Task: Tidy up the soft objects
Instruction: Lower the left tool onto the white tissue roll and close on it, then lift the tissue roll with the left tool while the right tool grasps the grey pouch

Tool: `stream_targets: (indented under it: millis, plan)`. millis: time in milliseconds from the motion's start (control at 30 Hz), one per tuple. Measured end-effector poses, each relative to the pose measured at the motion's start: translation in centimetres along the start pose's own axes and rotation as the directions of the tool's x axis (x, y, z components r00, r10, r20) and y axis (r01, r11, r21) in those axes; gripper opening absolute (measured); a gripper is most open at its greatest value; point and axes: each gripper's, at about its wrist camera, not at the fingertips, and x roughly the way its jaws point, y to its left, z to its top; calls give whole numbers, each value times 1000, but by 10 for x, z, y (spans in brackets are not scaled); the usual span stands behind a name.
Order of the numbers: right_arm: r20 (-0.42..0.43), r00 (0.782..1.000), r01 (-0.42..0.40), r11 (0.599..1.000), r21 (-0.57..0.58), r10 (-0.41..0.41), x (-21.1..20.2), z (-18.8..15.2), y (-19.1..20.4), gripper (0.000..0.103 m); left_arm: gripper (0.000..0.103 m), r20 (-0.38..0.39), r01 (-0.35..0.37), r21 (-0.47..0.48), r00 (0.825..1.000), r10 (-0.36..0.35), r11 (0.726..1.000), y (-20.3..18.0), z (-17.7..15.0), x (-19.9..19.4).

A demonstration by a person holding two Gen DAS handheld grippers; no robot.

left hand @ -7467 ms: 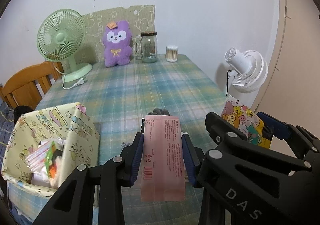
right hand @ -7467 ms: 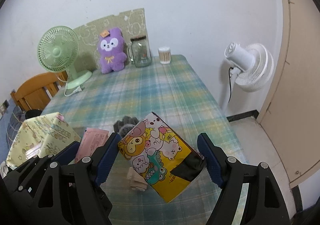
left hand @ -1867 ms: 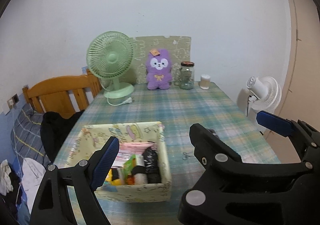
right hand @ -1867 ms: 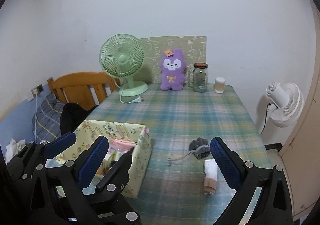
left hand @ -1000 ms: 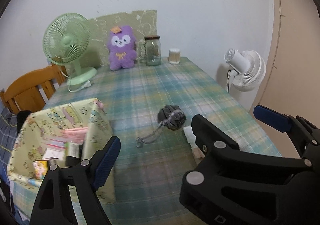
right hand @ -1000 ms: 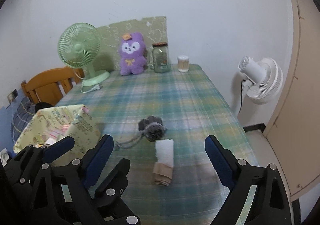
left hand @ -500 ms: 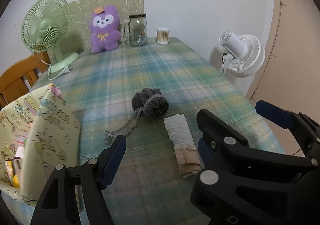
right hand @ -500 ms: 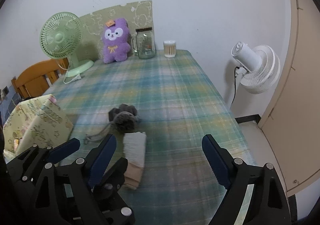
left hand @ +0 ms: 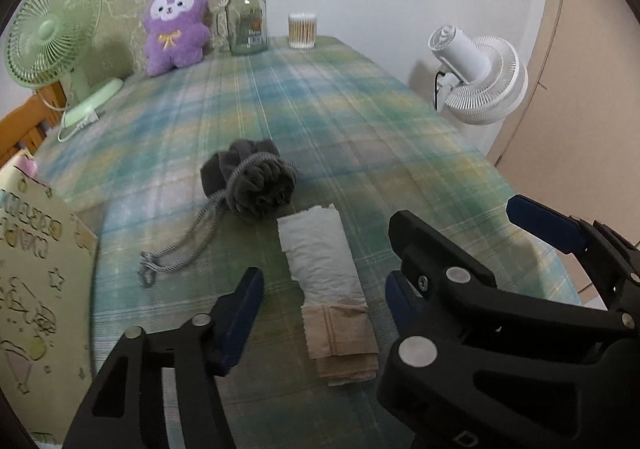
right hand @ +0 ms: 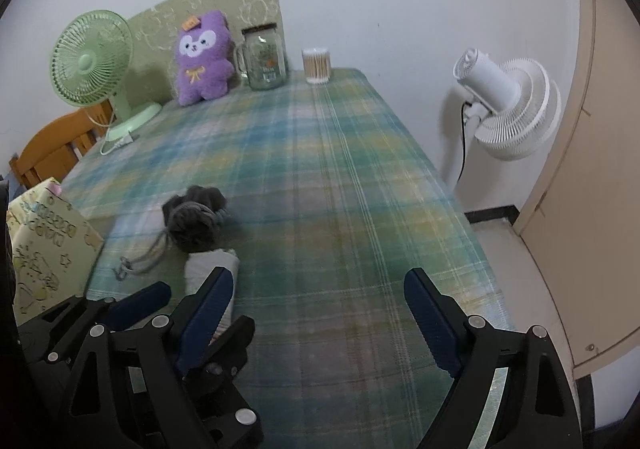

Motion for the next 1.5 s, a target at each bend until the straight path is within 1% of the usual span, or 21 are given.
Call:
stream_targets:
  millis: [200,233,300,367,400,433,467,567,700,767,900,1067,1200,1233,1300,1367,1500]
  plan:
    - [-23,1000,-11,1000,16,11,8,-4,-4,90,57,9,-43,-6,999,43,999,-2,-3,1]
    - [-23,1000,-13,1000,18,13,8,-4,-4,90,54,9,-50,-7,999,50,999,-2,-3,1]
    - [-26,999,-23,999,23,24,8,-5,-5,90,48,7,-52,-11,999,53,999,-2,-3,0]
    - [-25,999,-27,999,29,28,7,-6,-4,90,38,4,-56,-17,998,56,998,-1,-3,-1]
    - [-24,999,-29,999,29,29,6,-6,-4,90,35,4,-57,-23,998,57,998,0,-4,-2]
    - [-22,999,-33,999,30,34,5,-6,-3,90,29,5,-56,-33,998,56,998,1,-5,-3]
    - [-22,999,-36,999,31,37,4,-6,-3,90,26,6,-56,-39,998,56,998,3,-5,-4]
    - [-17,999,-39,999,23,39,2,-6,1,90,23,16,-57,-55,998,58,997,7,-7,-6]
    - [3,999,-39,999,-2,39,-3,-6,8,90,22,26,-83,-58,996,85,995,12,-8,-11]
    - [11,998,-54,999,-8,54,-6,-5,11,90,22,34,-86,-59,996,88,995,14,-8,-16]
    - [18,998,-68,998,-15,68,-9,-2,19,90,22,40,-133,-54,990,135,990,20,-5,-26]
    - [30,996,-88,995,-48,90,-15,6,32,89,22,55,-146,-93,987,152,985,30,-4,-36]
    - [30,991,-130,989,-77,132,-17,15,42,86,22,86,-184,-121,977,194,976,37,0,-46]
    - [31,990,-134,988,-80,137,-17,16,44,86,22,92,-203,-129,972,216,971,39,1,-47]
    - [33,990,-135,987,-89,138,-14,21,48,84,22,94,-229,-143,965,244,963,43,5,-45]
    - [30,990,-134,986,-95,138,-9,26,50,82,22,86,-239,-162,963,255,957,49,10,-41]
    - [23,990,-137,985,-105,140,-2,35,54,82,22,74,-250,-202,960,270,947,59,17,-34]
